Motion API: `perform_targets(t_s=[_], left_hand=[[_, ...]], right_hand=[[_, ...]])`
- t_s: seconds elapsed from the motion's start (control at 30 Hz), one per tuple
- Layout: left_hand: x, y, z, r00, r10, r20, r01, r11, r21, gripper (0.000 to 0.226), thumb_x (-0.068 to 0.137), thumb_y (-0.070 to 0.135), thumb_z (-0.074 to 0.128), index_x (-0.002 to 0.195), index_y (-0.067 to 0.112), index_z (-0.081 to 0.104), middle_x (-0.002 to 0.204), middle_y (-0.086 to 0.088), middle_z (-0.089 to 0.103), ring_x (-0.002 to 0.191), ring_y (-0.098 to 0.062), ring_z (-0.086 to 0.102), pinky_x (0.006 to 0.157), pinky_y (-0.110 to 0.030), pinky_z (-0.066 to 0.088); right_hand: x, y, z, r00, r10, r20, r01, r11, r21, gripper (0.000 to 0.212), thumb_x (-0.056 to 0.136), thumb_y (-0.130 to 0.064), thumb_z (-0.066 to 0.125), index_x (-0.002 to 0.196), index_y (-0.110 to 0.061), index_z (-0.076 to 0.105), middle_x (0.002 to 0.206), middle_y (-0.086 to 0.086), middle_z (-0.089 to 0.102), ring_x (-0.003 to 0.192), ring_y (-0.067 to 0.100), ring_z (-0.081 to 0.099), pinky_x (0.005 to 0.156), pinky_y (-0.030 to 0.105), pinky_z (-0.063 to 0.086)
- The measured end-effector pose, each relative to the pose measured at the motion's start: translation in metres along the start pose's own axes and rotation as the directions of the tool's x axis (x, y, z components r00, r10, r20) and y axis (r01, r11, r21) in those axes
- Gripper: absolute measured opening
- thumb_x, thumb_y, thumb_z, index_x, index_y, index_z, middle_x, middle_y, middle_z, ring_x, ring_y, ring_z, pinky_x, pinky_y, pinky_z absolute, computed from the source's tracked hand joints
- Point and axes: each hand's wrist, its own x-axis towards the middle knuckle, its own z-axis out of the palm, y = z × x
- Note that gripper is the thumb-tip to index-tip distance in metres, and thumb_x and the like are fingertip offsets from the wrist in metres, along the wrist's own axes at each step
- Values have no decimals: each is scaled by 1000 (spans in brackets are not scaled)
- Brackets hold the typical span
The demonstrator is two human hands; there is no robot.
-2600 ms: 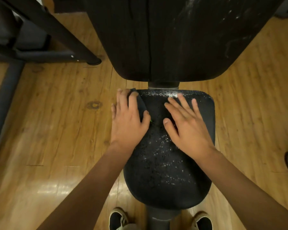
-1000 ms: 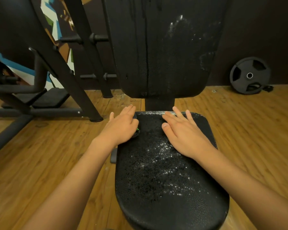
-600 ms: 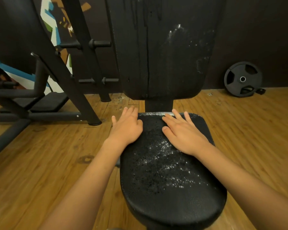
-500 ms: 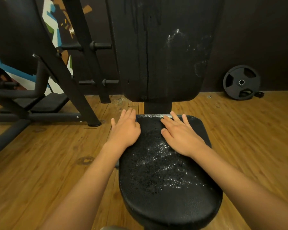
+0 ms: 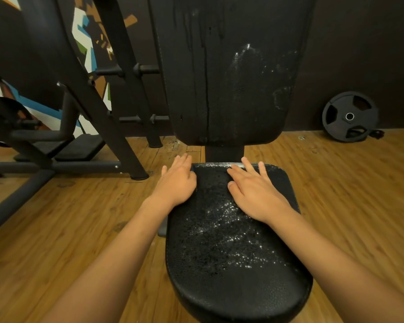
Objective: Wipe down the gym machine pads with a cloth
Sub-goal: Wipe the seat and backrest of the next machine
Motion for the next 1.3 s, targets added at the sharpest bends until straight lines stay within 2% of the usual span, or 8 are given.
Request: perform_targets(t_s=[0.23, 0.4, 0.53, 0.77, 1.03, 1.3], left_hand=[[8, 2, -7, 1000, 18, 20, -19, 998, 59, 58, 108, 24, 31, 162, 11, 15, 170, -6, 10, 157, -22, 2, 126, -53, 1], [-12, -3, -5, 999, 27, 23, -29, 995, 93, 61, 107, 24, 30, 163, 15, 8, 171, 0, 0, 157, -19, -3, 124, -55, -3], [-26, -12, 1, 999, 37, 11, -37, 998, 47, 60, 108, 27, 28, 163, 19, 7, 171, 5, -2, 157, -15, -4, 123, -54, -5], [10, -3, -13, 998, 2, 65, -5, 999, 40, 56, 108, 20, 28, 162, 12, 16, 171, -4, 9, 157, -21, 1, 125, -57, -4], [-29, -18, 1, 999, 35, 14, -34, 999, -39, 61, 107, 22, 27, 164, 19, 6, 171, 5, 0, 157, -14, -3, 123, -51, -8], [-7, -8, -12, 998, 6, 68, -12, 996, 85, 60, 107, 22, 28, 163, 15, 9, 171, 0, 4, 157, -19, 0, 124, -58, -6]], right_hand=[[2, 1, 0, 1000, 3, 3, -3, 1000, -4, 54, 111, -34, 22, 161, -14, 28, 169, 2, 22, 158, 20, -3, 126, 48, -11], [-1, 0, -1, 1000, 5, 6, -5, 1000, 0, 52, 110, -32, 22, 156, -12, 35, 166, 3, 30, 159, 22, 1, 127, 51, -9], [-1, 1, 0, 1000, 0, 3, 0, 1000, -5, 53, 110, -32, 23, 158, -12, 33, 167, 3, 29, 159, 22, -1, 127, 51, -8], [0, 0, 0, 1000, 2, 7, -2, 1000, -18, 53, 111, -31, 24, 160, -13, 28, 169, 2, 24, 158, 19, -4, 127, 49, -10], [0, 1, -1, 1000, -5, 7, 6, 999, -40, 54, 110, -31, 24, 161, -14, 26, 170, 1, 20, 158, 19, -4, 126, 47, -11], [-1, -1, -2, 1000, 11, 10, -11, 998, -59, 55, 110, -35, 24, 162, -16, 25, 170, 0, 20, 158, 18, -3, 125, 47, -11]])
